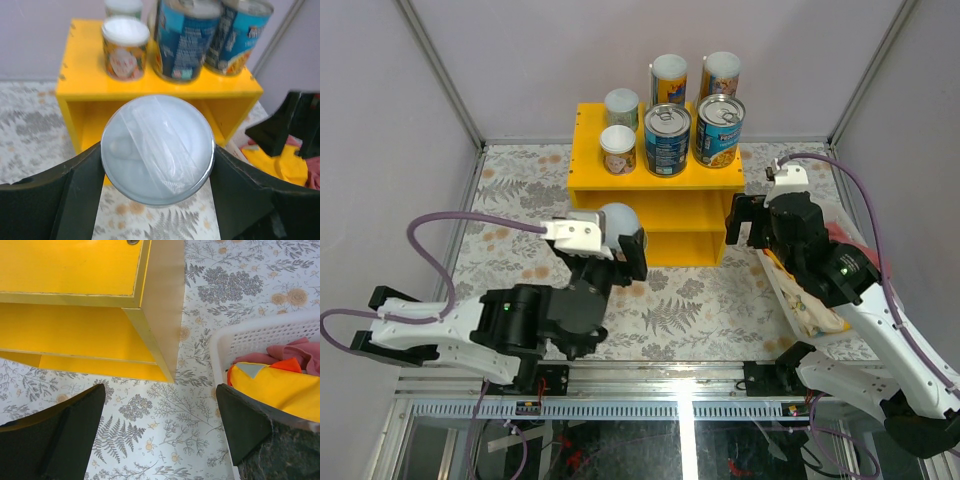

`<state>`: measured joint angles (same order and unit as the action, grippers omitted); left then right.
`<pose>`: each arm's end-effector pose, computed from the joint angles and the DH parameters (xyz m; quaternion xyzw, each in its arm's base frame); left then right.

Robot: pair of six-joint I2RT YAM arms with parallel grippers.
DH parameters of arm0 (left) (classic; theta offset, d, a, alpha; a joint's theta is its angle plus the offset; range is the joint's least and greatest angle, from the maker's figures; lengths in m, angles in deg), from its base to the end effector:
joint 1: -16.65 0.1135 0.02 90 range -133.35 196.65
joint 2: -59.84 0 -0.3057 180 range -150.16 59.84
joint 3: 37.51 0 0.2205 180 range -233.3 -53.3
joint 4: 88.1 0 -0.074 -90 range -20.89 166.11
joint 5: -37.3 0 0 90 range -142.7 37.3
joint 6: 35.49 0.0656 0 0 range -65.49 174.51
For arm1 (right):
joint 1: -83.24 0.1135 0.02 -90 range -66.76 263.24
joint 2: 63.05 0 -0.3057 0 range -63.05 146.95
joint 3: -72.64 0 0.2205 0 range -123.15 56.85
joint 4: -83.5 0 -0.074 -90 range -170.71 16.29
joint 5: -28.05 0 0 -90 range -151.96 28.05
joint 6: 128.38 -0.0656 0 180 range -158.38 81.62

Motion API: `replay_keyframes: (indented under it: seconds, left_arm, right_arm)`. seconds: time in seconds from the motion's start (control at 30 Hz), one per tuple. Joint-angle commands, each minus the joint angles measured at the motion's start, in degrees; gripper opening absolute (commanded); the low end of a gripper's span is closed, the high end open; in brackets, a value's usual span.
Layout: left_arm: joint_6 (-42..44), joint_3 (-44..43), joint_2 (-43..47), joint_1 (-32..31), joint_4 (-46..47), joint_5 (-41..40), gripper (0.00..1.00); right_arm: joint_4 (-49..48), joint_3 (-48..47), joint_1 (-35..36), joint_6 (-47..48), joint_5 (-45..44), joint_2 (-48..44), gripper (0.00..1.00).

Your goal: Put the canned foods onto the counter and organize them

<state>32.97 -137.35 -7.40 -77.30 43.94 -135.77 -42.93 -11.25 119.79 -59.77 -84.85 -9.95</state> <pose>0.0535 -0.1706 0.4925 0.0272 0.7178 -0.1024 0.6881 0.1356 0.0687 0.4188 0.0013 0.8236 0.1181 0.5547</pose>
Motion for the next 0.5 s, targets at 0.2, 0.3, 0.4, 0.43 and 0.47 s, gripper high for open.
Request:
replay_keyframes:
  seconds: [0.2, 0.3, 0.4, 0.43, 0.47]
  left_arm:
    - [46.24, -8.83, 3.23, 8.54, 40.46, -2.92, 0.0]
    - [49.42, -11.87, 2.59, 11.42, 41.76, -2.01, 0.0]
    - [53.1, -13.03, 2.29, 14.77, 44.54, -0.97, 0.0]
    - [53.68, -13.26, 2.29, 15.75, 45.34, -0.53, 0.0]
    - [53.76, -13.65, 2.25, 16.83, 45.44, 0.11, 0.0]
  right_arm:
    - [-3.18, -1.48, -0.43, 0.73, 1.86, 0.42, 0.99]
    - [-3.28, -1.37, -0.43, 0.79, 1.96, 0.37, 1.0]
    - [-3.33, -1.5, -0.43, 0.77, 2.03, 0.26, 1.0]
    - [-3.25, -1.61, -0.43, 0.75, 2.0, 0.25, 0.99]
    - [-3.12, -1.69, -0.43, 0.71, 2.03, 0.19, 1.0]
